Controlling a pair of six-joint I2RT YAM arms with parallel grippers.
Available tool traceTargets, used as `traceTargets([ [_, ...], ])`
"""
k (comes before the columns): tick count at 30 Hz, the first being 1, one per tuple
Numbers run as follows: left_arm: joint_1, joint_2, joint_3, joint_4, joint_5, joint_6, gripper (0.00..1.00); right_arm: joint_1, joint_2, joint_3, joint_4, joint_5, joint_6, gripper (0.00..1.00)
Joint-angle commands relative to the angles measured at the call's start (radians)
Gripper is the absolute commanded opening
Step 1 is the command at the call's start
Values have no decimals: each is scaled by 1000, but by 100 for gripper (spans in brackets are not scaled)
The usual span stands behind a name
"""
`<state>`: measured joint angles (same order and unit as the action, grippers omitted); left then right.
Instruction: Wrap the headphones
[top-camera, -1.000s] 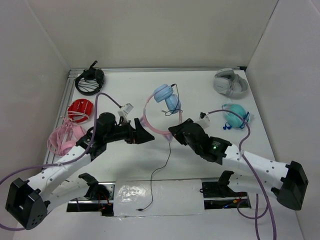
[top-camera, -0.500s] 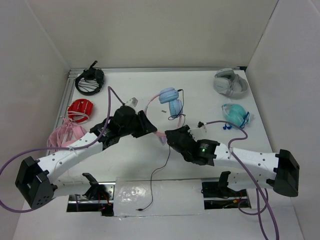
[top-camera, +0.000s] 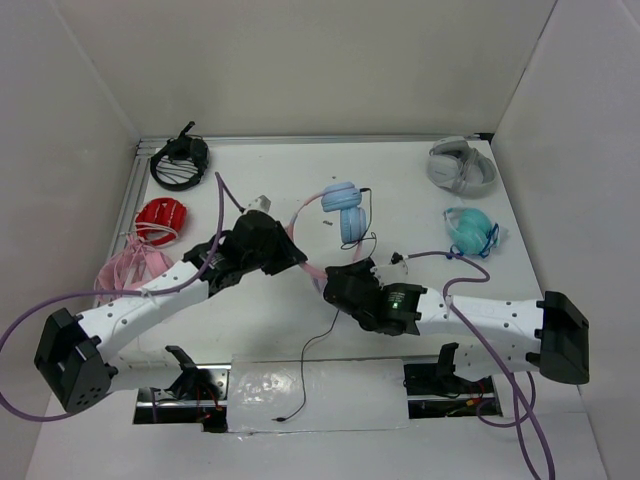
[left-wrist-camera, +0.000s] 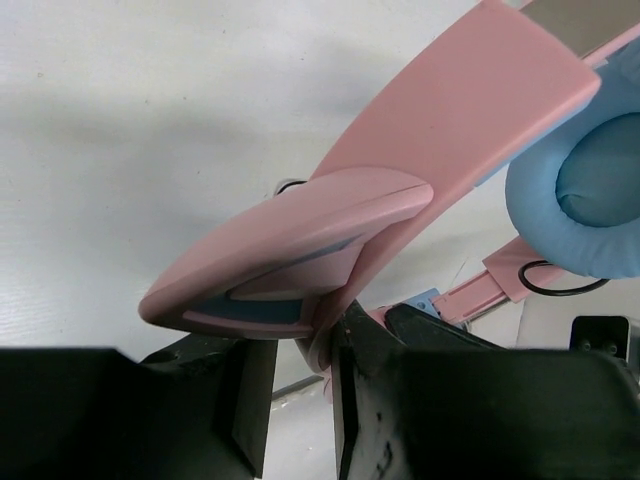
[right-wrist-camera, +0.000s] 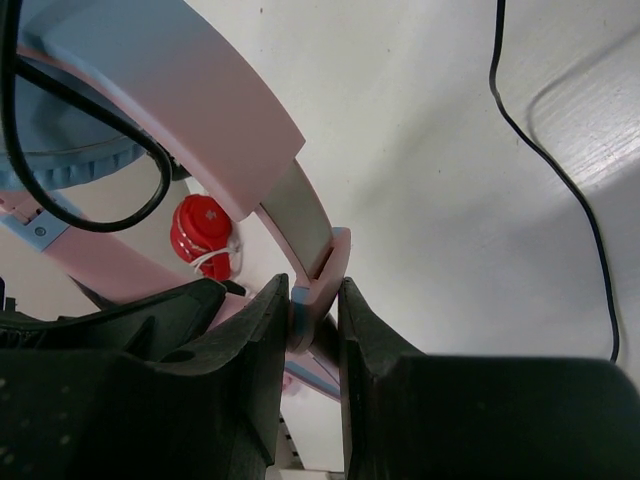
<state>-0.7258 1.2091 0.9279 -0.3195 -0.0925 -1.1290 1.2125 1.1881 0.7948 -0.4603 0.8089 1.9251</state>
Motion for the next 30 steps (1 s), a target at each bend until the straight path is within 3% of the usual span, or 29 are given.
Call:
traceTargets([
  [1,2,18,51,0,-67,6,35,38,-4,70,51,59,14,0],
  [9,-24,78,112,-75,-159,-45,30,55,16,113,38,52,-15,0],
  [11,-32,90,124,-75,-173,-35,22,56,18,121,35,49,-26,0],
  [12,-31,95,129,-75,-176,-31,8,53,19,123,35,43,-29,0],
  [13,-30,104,138,-76,-179,-25,0,55,25,132,31,38,-38,0],
  [15,-30,112,156,-79,-187,7,0,55,31,147,-9,26,-55,1],
  [18,-32,116,179,-67,-222,87,0,55,44,194,-93,21,-138,27],
  [19,-31,121,193,-88,-251,118,0,56,44,223,-116,19,-174,45],
  [20,-30,127,224,-102,-278,147,0,56,35,242,-176,26,-223,69],
  [21,-30,132,241,-102,-279,167,0,56,34,248,-205,26,-244,69],
  [24,-26,151,307,-167,-328,221,0,58,-43,230,-242,42,-334,94],
  [25,-23,156,318,-165,-331,266,0,58,-63,222,-226,33,-468,100],
  [27,-17,153,339,-156,-328,301,0,58,-137,201,-190,19,-566,100],
  [28,-14,150,342,-144,-314,346,0,58,-162,192,-155,4,-741,100],
  [30,14,136,332,-58,-233,475,0,58,-221,169,-92,-48,-881,100],
])
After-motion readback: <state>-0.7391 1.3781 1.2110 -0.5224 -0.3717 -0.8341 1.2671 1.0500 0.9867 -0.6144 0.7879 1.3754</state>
